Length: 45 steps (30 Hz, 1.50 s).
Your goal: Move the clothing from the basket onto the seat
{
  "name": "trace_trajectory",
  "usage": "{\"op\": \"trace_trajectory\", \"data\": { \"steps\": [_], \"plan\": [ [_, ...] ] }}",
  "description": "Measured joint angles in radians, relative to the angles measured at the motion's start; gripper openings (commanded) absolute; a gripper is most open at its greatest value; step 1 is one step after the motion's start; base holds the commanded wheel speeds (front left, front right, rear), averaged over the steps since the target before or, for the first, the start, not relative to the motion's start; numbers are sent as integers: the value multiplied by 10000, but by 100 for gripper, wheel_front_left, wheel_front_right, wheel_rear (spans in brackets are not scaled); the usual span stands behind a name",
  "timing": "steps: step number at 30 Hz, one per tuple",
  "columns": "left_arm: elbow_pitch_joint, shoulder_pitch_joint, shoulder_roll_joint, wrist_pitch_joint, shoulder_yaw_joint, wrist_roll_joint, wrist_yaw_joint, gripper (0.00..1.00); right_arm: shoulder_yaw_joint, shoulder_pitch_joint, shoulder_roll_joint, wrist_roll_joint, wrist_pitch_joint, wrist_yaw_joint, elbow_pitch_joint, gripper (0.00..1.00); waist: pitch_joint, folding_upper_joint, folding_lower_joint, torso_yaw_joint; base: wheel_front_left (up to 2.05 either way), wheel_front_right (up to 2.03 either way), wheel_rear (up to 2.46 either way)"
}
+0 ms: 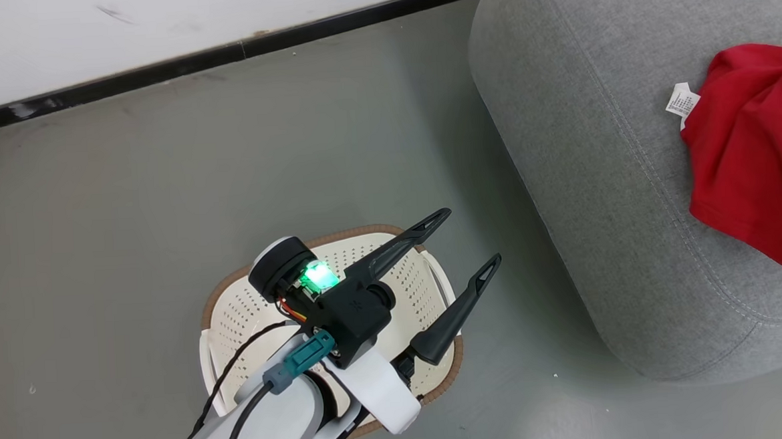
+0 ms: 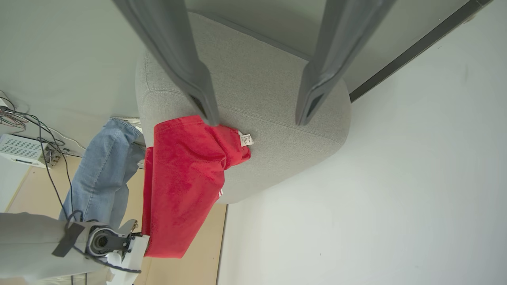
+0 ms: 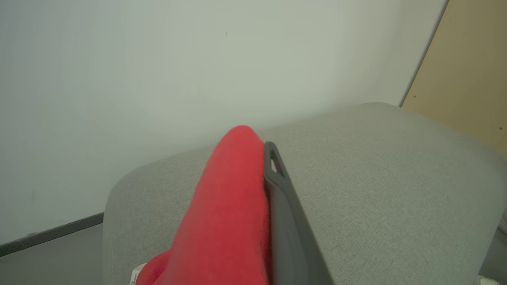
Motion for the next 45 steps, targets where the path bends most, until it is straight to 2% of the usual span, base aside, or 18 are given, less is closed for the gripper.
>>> {"op": "trace_trajectory", "data": {
  "steps": [7, 14, 22, 24, 27, 28, 29, 30, 31, 32, 34, 35, 45],
  "plan": [
    [-79, -185, 86, 98, 12, 71, 0, 100, 136, 153, 192, 6, -242, 0, 491, 0, 258, 0, 0, -101, 0, 0, 0],
    [-186, -213, 119, 140, 38, 77, 0, 100, 617, 230, 650, 0, -242, 0, 859, 0, 500, 0, 0, -187, 0, 0, 0],
    [-268, -374, 173, 171, 94, 92, 2, 100, 807, 346, 788, -33, -270, 0, 1147, 2, 691, 0, 0, -292, 0, 0, 0],
    [-272, -374, 186, 171, 98, 92, 4, 100, 859, 418, 846, -69, -343, 0, 1210, 11, 724, 0, 0, -319, 0, 0, 0],
    [-272, -374, 192, 169, 111, 94, 31, 100, 880, 426, 886, -98, -345, 0, 1310, 20, 756, -1, 0, -359, 0, 0, 0],
    [-272, -374, 192, 167, 117, 94, 31, 100, 882, 426, 895, -98, -355, 0, 1348, 26, 763, 0, 0, -372, 0, 0, 0],
    [-270, -374, 192, 159, 121, 94, 31, 100, 882, 426, 918, -96, -357, 0, 1384, 37, 768, 0, 0, -385, 0, 0, 0],
    [-270, -374, 192, 157, 125, 94, 31, 100, 880, 426, 953, -96, -362, 0, 1415, 37, 771, 0, 0, -398, 0, 0, 0],
    [-270, -374, 190, 142, 127, 94, 31, 100, 890, 428, 986, -94, -408, 0, 1440, 44, 772, 0, 0, -410, 0, 0, 0],
    [-268, -374, 190, 81, 130, 94, 31, 100, 915, 430, 1005, -94, -428, 0, 1453, 52, 773, 0, 0, -423, 0, 0, 0],
    [-268, -374, 190, 79, 146, 94, 31, 100, 953, 437, 1016, -92, -430, 0, 1459, 93, 770, 0, 0, -448, 0, 0, 0],
    [-268, -374, 190, 69, 153, 94, 33, 100, 980, 453, 1014, -90, -430, 0, 1459, 100, 767, 0, 0, -462, 0, 0, 0],
    [-169, -374, 165, -107, 194, 92, 92, 100, 1352, 891, 989, 140, -428, 0, 1436, 100, 684, 0, 0, -651, 0, 0, 0]
  ]
}}
